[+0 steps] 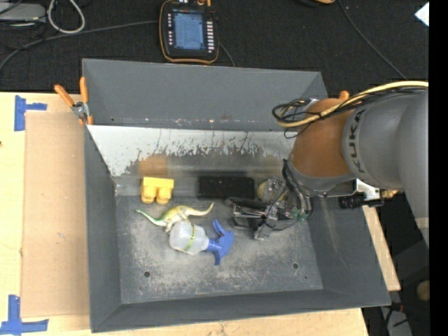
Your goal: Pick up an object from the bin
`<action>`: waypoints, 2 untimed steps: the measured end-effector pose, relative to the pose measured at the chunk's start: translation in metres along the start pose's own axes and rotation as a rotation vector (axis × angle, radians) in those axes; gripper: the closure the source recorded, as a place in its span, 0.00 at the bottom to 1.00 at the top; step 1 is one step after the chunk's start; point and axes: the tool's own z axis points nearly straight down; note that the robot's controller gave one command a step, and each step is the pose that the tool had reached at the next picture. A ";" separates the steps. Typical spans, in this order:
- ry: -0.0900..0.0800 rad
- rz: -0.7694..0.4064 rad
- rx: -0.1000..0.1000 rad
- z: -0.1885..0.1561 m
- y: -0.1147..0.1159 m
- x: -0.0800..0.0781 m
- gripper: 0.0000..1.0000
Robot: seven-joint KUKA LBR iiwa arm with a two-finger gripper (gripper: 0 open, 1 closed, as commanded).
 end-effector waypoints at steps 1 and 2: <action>0.000 -0.001 0.000 0.000 0.000 0.000 1.00; 0.005 -0.002 0.001 -0.009 0.000 0.001 1.00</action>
Offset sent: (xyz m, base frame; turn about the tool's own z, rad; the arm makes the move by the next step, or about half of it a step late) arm -0.0001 0.0001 0.0203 -0.0003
